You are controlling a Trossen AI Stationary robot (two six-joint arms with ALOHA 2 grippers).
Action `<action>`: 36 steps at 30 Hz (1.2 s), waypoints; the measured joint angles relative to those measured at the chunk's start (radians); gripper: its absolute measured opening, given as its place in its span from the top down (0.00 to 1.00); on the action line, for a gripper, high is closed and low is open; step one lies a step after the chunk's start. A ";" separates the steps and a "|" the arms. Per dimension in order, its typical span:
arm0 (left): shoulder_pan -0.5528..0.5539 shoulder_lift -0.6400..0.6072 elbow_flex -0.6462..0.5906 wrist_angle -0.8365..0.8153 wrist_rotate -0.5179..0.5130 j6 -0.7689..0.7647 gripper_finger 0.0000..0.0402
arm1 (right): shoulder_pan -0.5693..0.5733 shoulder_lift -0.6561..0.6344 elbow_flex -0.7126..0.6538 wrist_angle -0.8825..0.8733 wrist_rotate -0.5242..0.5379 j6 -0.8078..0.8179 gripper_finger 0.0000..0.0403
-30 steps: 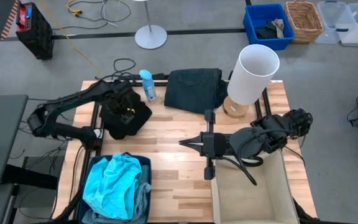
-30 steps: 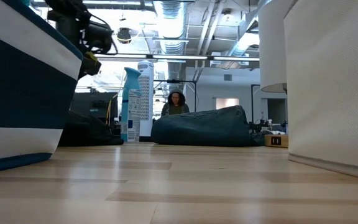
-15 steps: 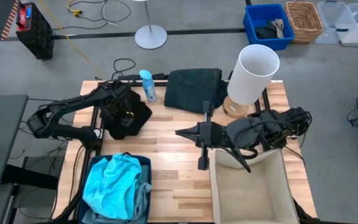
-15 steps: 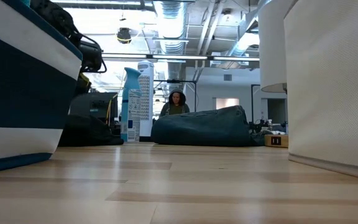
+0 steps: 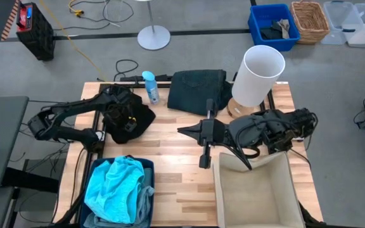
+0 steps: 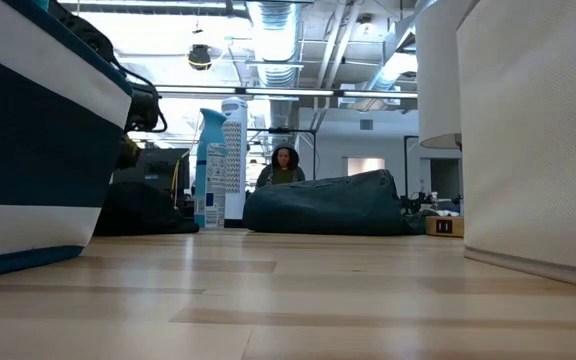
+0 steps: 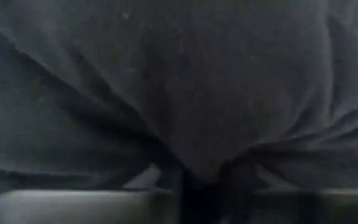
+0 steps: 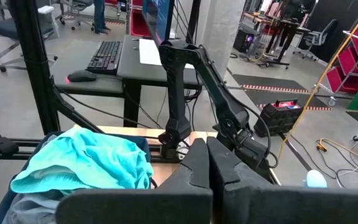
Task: Sort clothes
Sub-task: Put the black cloth into the blue laundry organizer
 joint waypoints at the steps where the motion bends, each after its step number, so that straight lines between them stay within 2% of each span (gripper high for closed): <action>1: 0.000 -0.009 0.000 -0.001 0.009 0.003 0.86 | -0.003 0.000 0.000 0.001 0.000 0.000 1.00; 3: 0.000 -0.032 -0.001 -0.001 0.031 0.003 0.95 | -0.007 0.000 0.000 0.007 0.000 0.000 1.00; 7: -0.011 -0.118 -0.002 -0.006 0.066 -0.004 0.98 | -0.013 0.000 0.000 0.008 0.000 0.000 1.00; 12: -0.045 -0.292 0.016 -0.038 0.067 -0.078 0.99 | -0.018 0.000 0.000 0.008 0.000 0.000 1.00; 17: -0.085 -0.483 0.113 -0.063 0.071 -0.149 0.99 | -0.031 0.000 0.000 0.008 0.000 -0.005 1.00; 22: -0.117 -0.610 0.241 -0.034 0.160 -0.183 0.99 | -0.055 0.000 0.000 0.017 0.000 -0.009 1.00; 28: -0.146 -0.643 0.409 0.007 0.224 -0.186 0.99 | -0.086 0.000 0.000 0.085 0.000 -0.083 1.00; 36: -0.207 -0.589 0.576 0.115 0.304 -0.179 0.99 | -0.106 0.000 0.000 0.241 0.000 -0.217 1.00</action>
